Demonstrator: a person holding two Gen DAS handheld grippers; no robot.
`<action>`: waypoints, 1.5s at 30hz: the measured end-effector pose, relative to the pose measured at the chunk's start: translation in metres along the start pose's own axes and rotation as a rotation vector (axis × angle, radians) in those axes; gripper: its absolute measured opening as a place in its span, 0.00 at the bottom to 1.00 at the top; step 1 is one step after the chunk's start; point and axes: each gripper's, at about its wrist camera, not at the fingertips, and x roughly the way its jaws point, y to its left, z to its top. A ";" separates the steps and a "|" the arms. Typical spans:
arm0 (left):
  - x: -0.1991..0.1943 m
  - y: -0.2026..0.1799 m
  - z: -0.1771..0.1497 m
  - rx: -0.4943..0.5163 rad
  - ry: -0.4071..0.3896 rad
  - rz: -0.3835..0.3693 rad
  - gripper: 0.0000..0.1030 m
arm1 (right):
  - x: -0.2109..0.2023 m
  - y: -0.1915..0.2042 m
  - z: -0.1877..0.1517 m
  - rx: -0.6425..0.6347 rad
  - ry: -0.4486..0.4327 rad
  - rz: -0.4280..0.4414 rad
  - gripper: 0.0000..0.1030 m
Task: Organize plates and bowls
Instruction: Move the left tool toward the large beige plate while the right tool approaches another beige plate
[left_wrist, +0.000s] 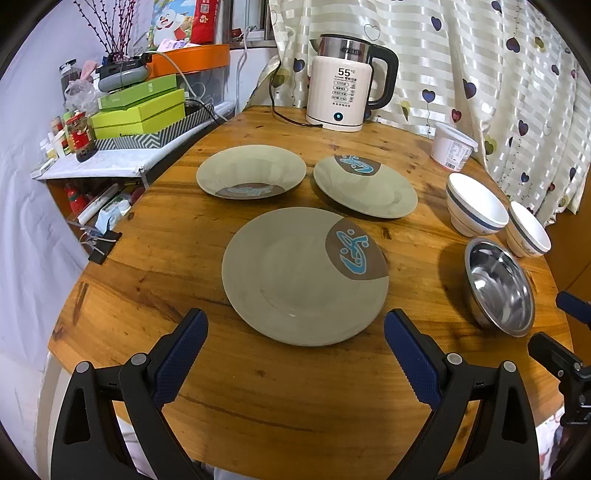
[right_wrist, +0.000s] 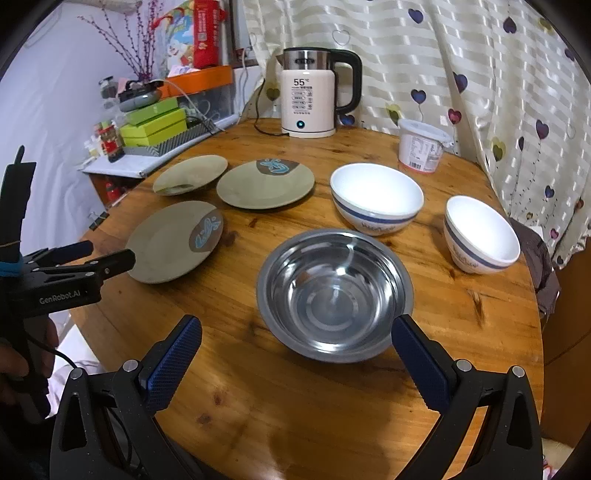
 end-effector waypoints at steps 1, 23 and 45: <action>0.000 0.000 0.000 0.001 -0.001 0.000 0.94 | 0.000 0.001 0.001 -0.003 -0.002 0.001 1.00; 0.013 0.017 0.013 -0.024 0.011 -0.086 0.94 | 0.023 0.025 0.035 -0.084 0.005 0.050 1.00; 0.042 0.072 0.055 -0.085 0.011 -0.113 0.94 | 0.071 0.075 0.119 -0.207 0.039 0.157 1.00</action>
